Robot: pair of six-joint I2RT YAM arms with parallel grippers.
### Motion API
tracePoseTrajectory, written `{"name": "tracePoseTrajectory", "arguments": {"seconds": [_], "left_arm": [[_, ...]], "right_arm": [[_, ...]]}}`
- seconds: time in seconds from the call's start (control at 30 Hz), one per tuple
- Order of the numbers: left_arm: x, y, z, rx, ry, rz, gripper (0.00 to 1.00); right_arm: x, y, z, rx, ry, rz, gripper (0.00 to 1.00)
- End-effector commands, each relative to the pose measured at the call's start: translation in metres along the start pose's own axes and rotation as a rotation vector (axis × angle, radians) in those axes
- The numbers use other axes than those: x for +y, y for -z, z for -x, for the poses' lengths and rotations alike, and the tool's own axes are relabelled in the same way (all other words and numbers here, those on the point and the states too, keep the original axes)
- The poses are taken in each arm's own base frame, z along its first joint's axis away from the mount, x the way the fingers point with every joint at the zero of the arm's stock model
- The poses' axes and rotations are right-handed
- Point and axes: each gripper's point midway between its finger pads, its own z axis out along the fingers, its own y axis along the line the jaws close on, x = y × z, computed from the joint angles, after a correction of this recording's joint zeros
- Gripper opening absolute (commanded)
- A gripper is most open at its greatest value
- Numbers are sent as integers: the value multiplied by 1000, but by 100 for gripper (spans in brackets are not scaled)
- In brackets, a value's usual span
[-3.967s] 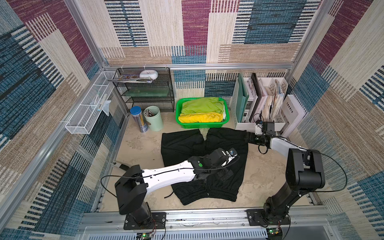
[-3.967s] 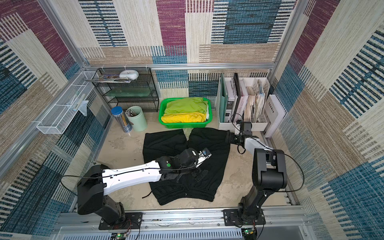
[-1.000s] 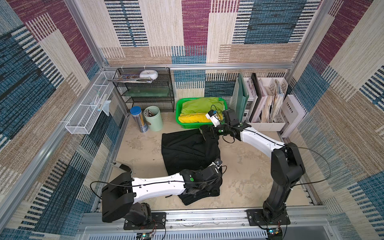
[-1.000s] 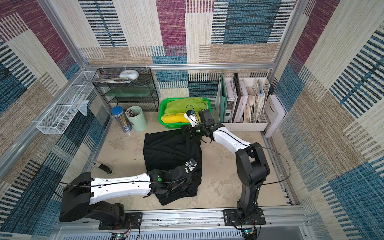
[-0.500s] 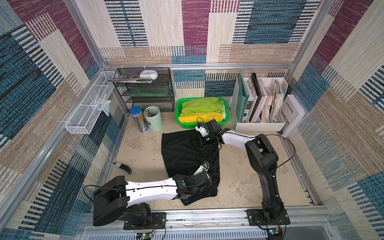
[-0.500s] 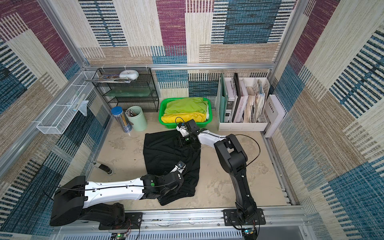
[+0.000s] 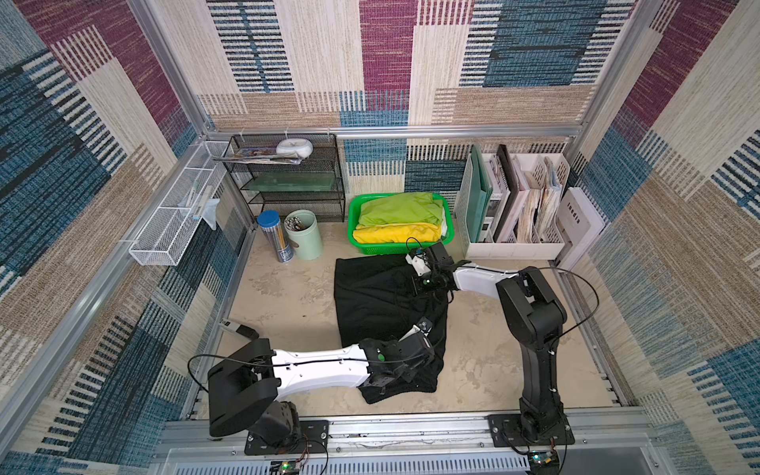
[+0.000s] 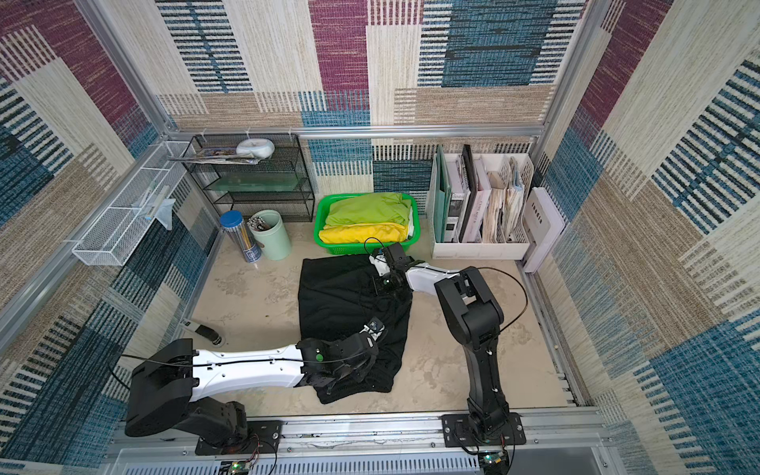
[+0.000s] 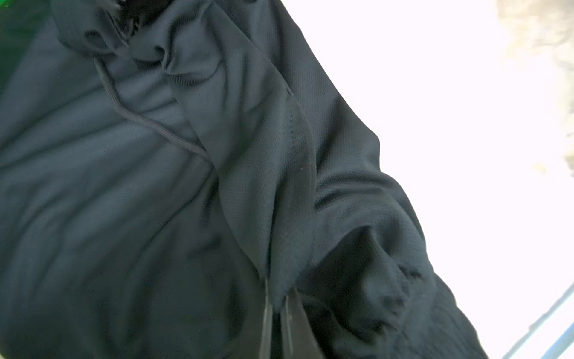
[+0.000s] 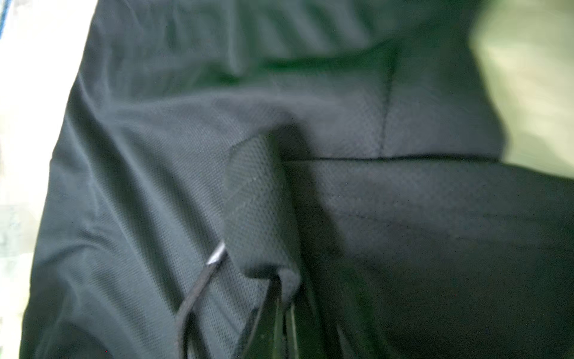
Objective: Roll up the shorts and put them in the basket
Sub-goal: Adjust the shorts at the center of the board.
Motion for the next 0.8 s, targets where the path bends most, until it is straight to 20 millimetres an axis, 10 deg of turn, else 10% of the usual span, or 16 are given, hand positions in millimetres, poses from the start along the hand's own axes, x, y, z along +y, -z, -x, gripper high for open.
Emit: {"name": "tracePoseTrajectory", "arguments": {"seconds": [0.0, 0.33, 0.77], "left_arm": [[-21, -5, 8, 11, -36, -93, 0], [-57, -4, 33, -3, -57, -225, 0], [-17, 62, 65, -172, 24, -119, 0]], "right_arm": [[-38, 19, -29, 58, -50, -132, 0], [-84, 119, -18, -84, -91, -305, 0], [7, 196, 102, -325, 77, -69, 0]]}}
